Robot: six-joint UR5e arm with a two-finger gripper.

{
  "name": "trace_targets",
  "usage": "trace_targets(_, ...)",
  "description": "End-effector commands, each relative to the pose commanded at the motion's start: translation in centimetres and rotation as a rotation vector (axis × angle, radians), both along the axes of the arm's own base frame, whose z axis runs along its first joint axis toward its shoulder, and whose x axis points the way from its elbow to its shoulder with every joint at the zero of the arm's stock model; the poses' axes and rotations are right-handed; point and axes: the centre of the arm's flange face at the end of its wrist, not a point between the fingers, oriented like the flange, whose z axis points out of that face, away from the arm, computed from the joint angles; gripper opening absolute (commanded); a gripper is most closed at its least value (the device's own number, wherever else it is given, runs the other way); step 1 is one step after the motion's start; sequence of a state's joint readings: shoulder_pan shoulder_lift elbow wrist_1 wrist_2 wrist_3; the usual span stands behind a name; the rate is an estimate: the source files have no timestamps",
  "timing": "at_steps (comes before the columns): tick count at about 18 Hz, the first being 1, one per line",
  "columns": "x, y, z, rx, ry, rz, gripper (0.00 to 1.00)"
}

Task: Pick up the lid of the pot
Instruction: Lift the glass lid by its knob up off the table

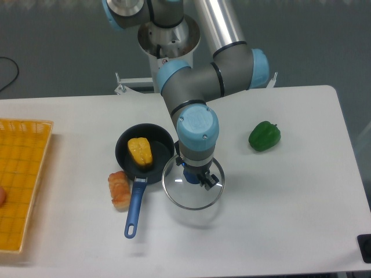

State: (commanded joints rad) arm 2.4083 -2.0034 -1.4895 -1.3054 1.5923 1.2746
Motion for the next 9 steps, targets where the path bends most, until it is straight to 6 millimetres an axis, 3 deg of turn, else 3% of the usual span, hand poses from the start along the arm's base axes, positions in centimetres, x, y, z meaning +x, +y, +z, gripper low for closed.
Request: trace_targets(9, 0.15, -0.03, 0.49, 0.006, 0.004, -0.037, 0.58)
